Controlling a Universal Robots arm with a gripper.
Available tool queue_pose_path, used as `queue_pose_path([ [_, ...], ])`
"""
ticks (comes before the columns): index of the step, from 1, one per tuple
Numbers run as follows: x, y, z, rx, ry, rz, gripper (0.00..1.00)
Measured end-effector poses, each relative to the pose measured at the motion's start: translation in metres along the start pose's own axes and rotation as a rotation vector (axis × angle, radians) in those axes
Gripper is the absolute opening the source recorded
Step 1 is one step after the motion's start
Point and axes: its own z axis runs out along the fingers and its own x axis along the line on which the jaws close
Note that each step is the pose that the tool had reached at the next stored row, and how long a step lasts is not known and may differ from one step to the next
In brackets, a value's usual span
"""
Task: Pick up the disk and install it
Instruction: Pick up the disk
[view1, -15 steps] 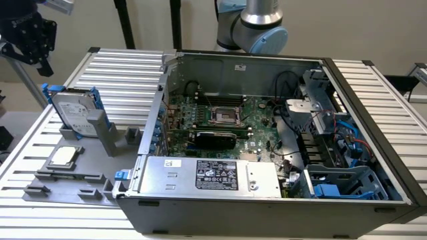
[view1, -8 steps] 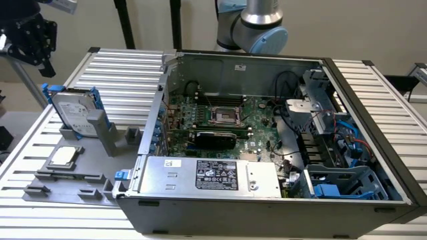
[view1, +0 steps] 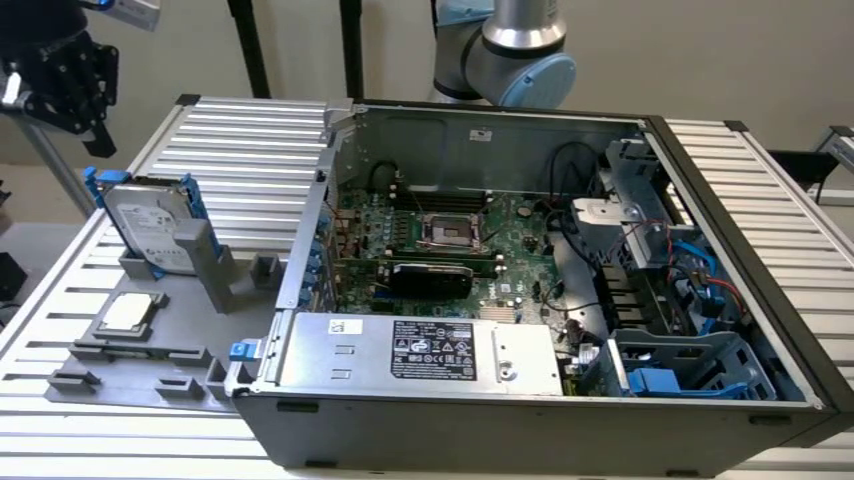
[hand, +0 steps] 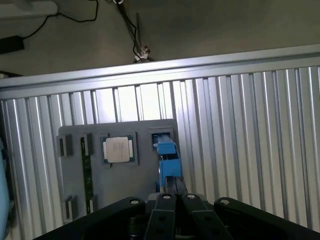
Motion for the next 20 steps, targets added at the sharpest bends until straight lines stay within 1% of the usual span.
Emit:
queue_pose_path([
  [4,0.000,0.0013,0.0003,-0.0001,0.0002,-0.001,0.12],
  [6,0.000,0.0014,0.0004,-0.0001,0.0002,-0.001,0.24],
  [7,0.000,0.0015,0.0006,0.0000,0.0002,-0.002,0.24],
  [10,0.000,0.0014,0.0019,0.0003,0.0001,-0.004,0.42],
  [11,0.000,0.0014,0.0026,0.0005,0.0001,-0.005,0.42],
  [13,0.000,0.0013,0.0052,0.0013,0.0002,-0.007,0.53],
  [15,0.000,0.0012,0.0088,0.0033,0.0000,-0.009,0.53],
  [16,0.000,0.0011,0.0106,0.0042,0.0000,-0.010,0.60],
  [20,0.000,0.0009,0.0179,0.0056,0.0001,-0.018,0.60],
])
